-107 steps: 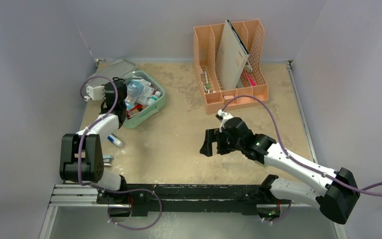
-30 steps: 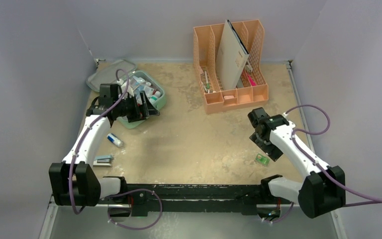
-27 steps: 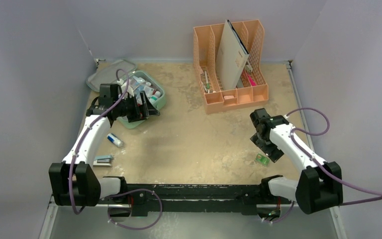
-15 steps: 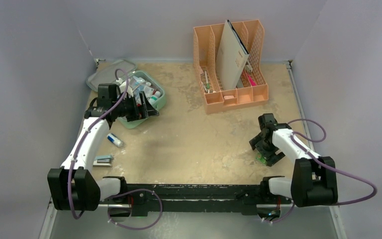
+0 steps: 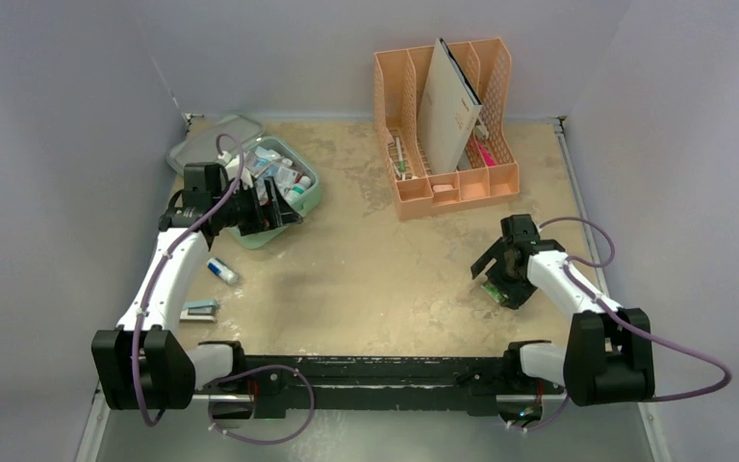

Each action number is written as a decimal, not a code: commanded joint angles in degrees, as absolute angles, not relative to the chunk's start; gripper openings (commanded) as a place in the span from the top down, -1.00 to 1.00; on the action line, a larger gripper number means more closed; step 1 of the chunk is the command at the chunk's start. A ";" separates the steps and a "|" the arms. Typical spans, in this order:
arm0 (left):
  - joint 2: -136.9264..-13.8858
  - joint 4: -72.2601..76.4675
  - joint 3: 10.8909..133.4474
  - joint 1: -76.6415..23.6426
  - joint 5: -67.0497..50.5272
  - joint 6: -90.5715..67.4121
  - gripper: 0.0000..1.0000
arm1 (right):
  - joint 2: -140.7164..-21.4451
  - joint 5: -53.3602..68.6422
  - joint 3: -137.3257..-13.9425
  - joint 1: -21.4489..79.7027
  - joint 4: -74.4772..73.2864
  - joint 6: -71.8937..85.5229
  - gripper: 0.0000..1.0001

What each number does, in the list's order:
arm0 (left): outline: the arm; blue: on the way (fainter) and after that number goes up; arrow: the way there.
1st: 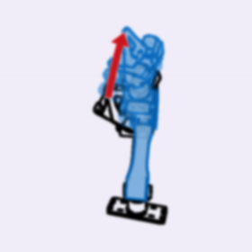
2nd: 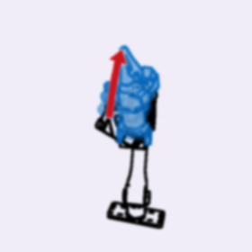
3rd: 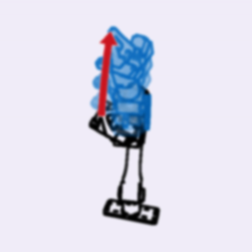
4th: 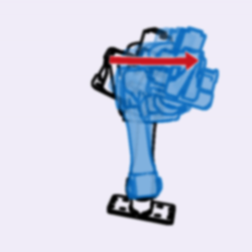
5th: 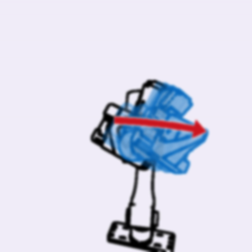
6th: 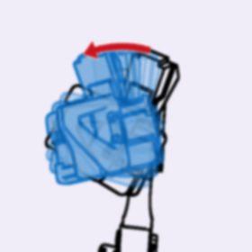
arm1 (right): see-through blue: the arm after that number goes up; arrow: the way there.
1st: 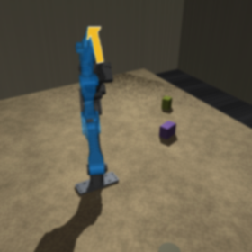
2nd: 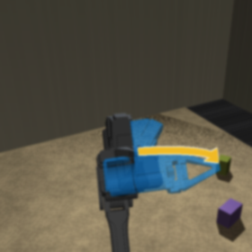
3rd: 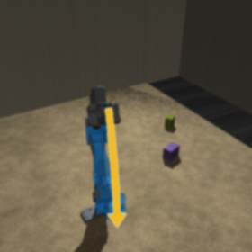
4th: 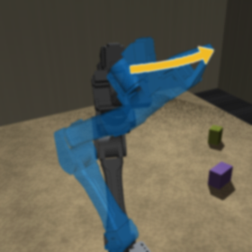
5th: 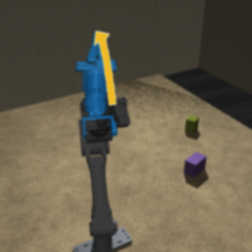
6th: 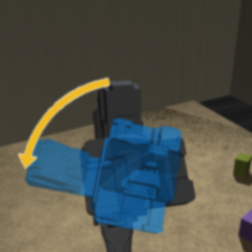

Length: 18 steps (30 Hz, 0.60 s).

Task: Organize the medicine kit
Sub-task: Pick up the medical item at the center of the board.

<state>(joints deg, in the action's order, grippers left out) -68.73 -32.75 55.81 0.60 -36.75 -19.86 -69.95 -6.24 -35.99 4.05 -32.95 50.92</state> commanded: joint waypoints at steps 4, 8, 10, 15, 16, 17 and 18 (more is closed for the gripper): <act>-67.09 -32.70 57.83 1.67 -36.21 -18.28 -0.72 | -72.88 -7.82 -37.58 3.96 -36.67 54.00 -0.66; -66.99 -32.85 57.74 1.84 -35.95 -18.19 -0.72 | -73.47 -8.03 -37.44 3.96 -35.80 54.07 -0.51; -67.01 -32.87 57.73 1.82 -35.95 -18.19 -0.72 | -73.43 -8.42 -37.53 3.96 -35.77 53.89 -0.46; -66.80 -32.83 57.74 1.96 -36.04 -18.19 -0.71 | -73.58 -10.20 -38.30 3.96 -36.64 52.27 -0.51; -66.70 -32.79 57.71 1.99 -36.05 -18.17 -0.71 | -73.83 -10.81 -38.65 3.96 -37.04 51.83 -0.58; -66.66 -32.78 57.66 1.97 -36.12 -18.11 -0.71 | -74.17 -11.68 -39.05 3.96 -37.68 51.70 -0.63; -66.64 -32.78 57.71 2.02 -36.12 -18.11 -0.71 | -74.51 -12.49 -39.39 3.96 -38.08 51.52 -0.66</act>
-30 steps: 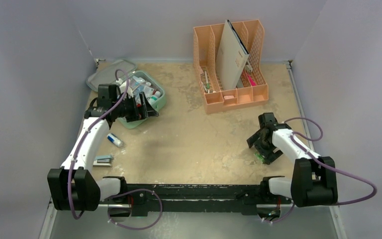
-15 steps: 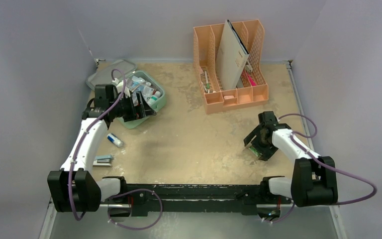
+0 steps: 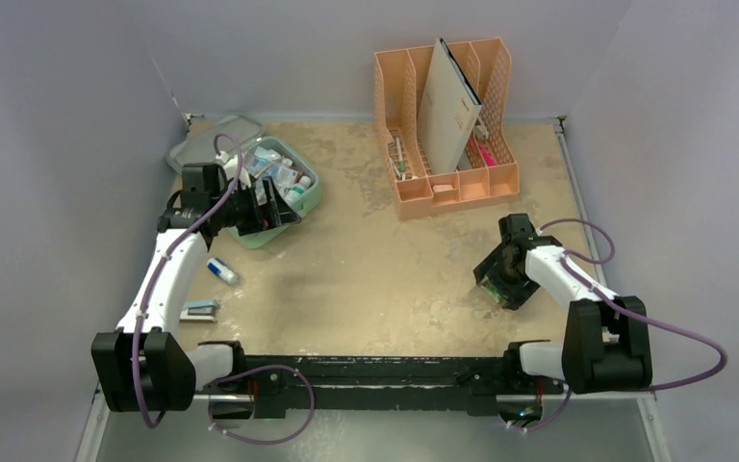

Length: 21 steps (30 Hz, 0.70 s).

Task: Organize the medicine kit
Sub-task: Pick up the medical item at the center of the board.

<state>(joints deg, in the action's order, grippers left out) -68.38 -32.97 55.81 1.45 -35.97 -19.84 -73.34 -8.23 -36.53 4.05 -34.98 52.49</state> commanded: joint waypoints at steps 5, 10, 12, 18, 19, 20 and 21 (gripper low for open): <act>-66.53 -32.74 57.66 1.97 -36.50 -18.11 -0.71 | -74.59 -13.18 -38.52 3.96 -36.30 50.54 -0.55; -66.36 -32.60 57.53 1.98 -36.76 -18.18 -0.71 | -74.53 -12.74 -37.94 3.96 -34.60 50.22 -0.41; -66.24 -32.48 57.55 1.98 -36.82 -18.19 -0.71 | -74.53 -11.90 -37.88 3.96 -33.35 49.16 -0.38; -66.49 -32.30 57.39 2.10 -37.43 -18.28 -0.70 | -74.27 -12.57 -38.28 3.96 -31.38 44.87 -0.28; -66.53 -32.28 57.39 2.14 -37.51 -18.28 -0.70 | -74.19 -12.46 -38.31 3.96 -31.19 44.47 -0.26; -66.53 -32.19 57.36 2.18 -37.53 -18.28 -0.70 | -74.12 -12.21 -38.39 3.96 -31.06 44.05 -0.24; -66.61 -32.17 57.37 2.20 -37.53 -18.28 -0.70 | -74.08 -11.95 -38.53 3.96 -31.03 43.65 -0.23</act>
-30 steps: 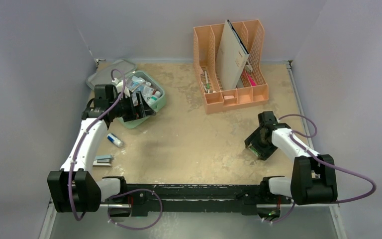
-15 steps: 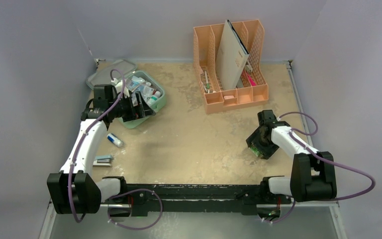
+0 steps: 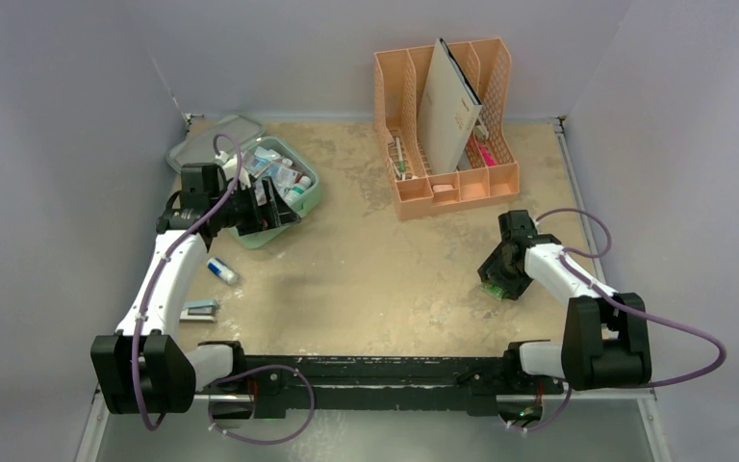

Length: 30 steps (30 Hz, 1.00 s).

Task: Organize the medicine kit
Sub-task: Pick up the medical item at the center of the board.

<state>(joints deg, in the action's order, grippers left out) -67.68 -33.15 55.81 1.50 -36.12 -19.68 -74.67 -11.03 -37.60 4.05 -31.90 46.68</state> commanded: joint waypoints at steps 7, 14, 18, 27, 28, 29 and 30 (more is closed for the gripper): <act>-67.22 -31.83 57.35 2.80 -38.13 -18.46 -0.69 | -74.88 -5.49 -39.47 4.04 -27.53 36.39 -0.11; -68.05 -30.97 57.04 2.90 -40.06 -18.55 -0.69 | -75.07 3.77 -41.97 11.09 -24.11 27.19 -0.01; -68.82 -30.41 56.65 2.90 -41.15 -18.73 -0.66 | -71.87 5.46 -42.43 16.60 -20.69 24.54 0.02; -73.76 -26.39 57.86 -0.25 -52.08 -26.14 -0.55 | -66.34 11.32 -43.46 25.89 -13.56 18.69 0.01; -74.15 -26.14 58.36 -1.51 -53.16 -26.83 -0.55 | -65.41 11.63 -43.49 26.98 -12.67 18.28 0.01; -74.58 -26.26 59.04 -2.91 -54.05 -27.49 -0.55 | -64.56 11.85 -43.50 28.23 -11.78 17.81 0.01; -75.06 -26.73 59.74 -3.90 -54.83 -27.91 -0.55 | -63.57 12.20 -43.51 29.49 -10.71 17.20 0.01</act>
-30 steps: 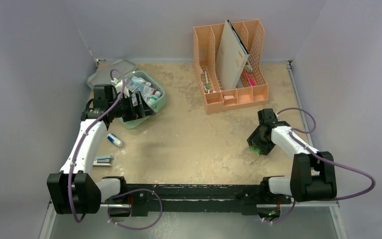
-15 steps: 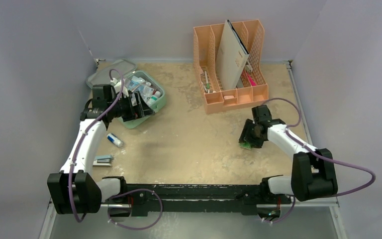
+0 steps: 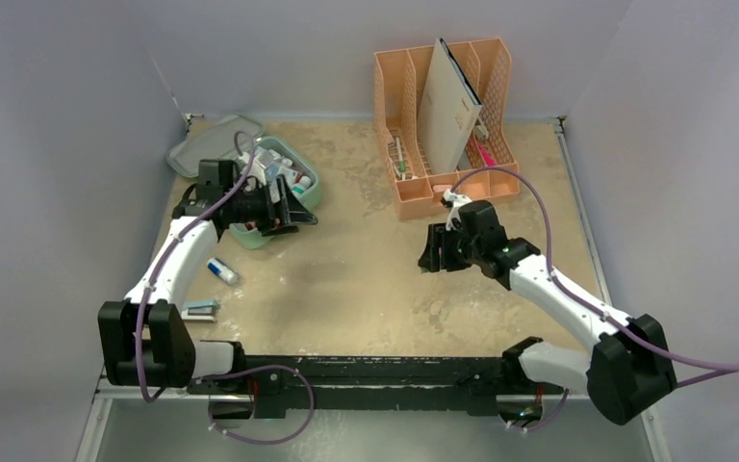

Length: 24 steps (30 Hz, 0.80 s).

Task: Organize the medicine kit
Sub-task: Pick up the medical item at the center of the board.

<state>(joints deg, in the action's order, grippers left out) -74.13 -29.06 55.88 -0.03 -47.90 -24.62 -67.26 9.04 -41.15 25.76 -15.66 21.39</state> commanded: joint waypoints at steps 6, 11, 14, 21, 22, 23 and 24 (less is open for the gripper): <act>-75.22 -27.64 62.13 -9.45 -56.96 -30.35 -0.54 | -58.45 12.89 -42.76 35.73 -3.80 13.79 0.01; -75.59 -21.89 61.21 -10.41 -62.35 -38.23 -0.43 | -55.45 13.25 -42.72 40.91 -0.17 10.73 0.03; -75.84 -22.06 61.91 -11.24 -62.22 -38.76 -0.40 | -56.07 13.27 -43.91 43.45 1.66 9.07 0.03; -77.87 -19.73 61.76 -16.64 -62.17 -40.87 -0.36 | -58.60 10.82 -45.97 47.51 3.69 8.46 0.04; -78.38 -19.81 61.90 -17.50 -62.20 -40.91 -0.36 | -58.88 10.50 -46.22 48.01 3.89 8.44 0.04; -78.86 -19.85 61.98 -18.17 -62.10 -41.00 -0.36 | -59.27 10.34 -46.54 48.33 4.07 8.50 0.05; -79.24 -19.80 62.03 -18.73 -61.85 -41.18 -0.36 | -59.65 10.17 -46.76 48.60 4.21 8.52 0.05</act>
